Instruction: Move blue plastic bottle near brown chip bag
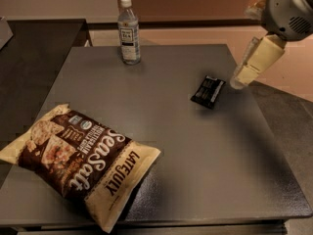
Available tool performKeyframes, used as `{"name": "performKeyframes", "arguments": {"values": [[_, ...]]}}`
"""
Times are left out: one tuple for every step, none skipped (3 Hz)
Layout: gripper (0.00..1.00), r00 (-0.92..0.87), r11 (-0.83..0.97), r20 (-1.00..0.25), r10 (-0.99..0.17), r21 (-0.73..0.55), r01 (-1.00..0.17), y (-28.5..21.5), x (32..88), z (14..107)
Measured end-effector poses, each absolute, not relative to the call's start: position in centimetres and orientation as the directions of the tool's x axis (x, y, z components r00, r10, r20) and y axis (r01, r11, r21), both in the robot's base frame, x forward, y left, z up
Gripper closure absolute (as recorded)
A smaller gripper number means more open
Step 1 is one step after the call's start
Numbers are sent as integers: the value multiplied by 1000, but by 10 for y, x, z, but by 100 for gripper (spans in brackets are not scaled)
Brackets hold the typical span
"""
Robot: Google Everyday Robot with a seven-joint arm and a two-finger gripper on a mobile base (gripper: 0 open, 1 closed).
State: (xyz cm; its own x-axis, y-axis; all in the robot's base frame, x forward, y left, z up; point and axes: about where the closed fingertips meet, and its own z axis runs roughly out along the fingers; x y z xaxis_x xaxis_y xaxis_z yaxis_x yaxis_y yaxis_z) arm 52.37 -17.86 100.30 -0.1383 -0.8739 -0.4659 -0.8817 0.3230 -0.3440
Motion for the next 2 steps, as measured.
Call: {"name": "performKeyframes", "arguments": {"values": [[0, -100, 331, -519, -849, -375, -866, -157, 562, 1010], [0, -63, 337, -567, -821, -394, -855, -130, 599, 1011]]}}
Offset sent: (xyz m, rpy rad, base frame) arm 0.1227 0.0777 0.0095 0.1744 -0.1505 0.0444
